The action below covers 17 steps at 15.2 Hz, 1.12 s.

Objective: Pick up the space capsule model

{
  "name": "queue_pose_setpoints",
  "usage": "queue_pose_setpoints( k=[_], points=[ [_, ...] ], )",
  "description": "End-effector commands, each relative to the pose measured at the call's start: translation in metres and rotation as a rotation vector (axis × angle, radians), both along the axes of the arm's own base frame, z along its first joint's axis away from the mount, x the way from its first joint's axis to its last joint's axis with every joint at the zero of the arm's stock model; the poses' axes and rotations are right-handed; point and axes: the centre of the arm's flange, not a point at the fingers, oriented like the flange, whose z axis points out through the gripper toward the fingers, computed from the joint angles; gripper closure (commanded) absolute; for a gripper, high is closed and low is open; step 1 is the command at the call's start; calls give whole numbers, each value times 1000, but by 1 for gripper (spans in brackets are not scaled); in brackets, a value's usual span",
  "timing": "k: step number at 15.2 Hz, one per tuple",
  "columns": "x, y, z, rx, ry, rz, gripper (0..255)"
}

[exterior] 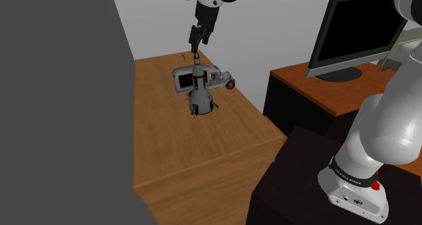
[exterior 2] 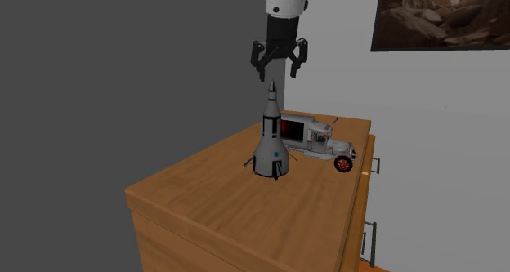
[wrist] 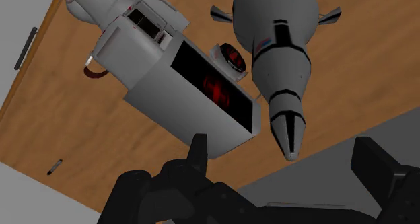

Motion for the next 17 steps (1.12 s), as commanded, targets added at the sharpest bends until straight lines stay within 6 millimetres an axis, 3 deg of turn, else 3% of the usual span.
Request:
queue_pose_setpoints(
  k=[1,10,11,17],
  points=[
    [15,15,7,-3,-26,25,0],
    [15,15,-33,-3,-26,25,0],
    [15,16,-32,-3,-26,25,255],
    [16,16,-32,-3,-26,25,255]
  ],
)
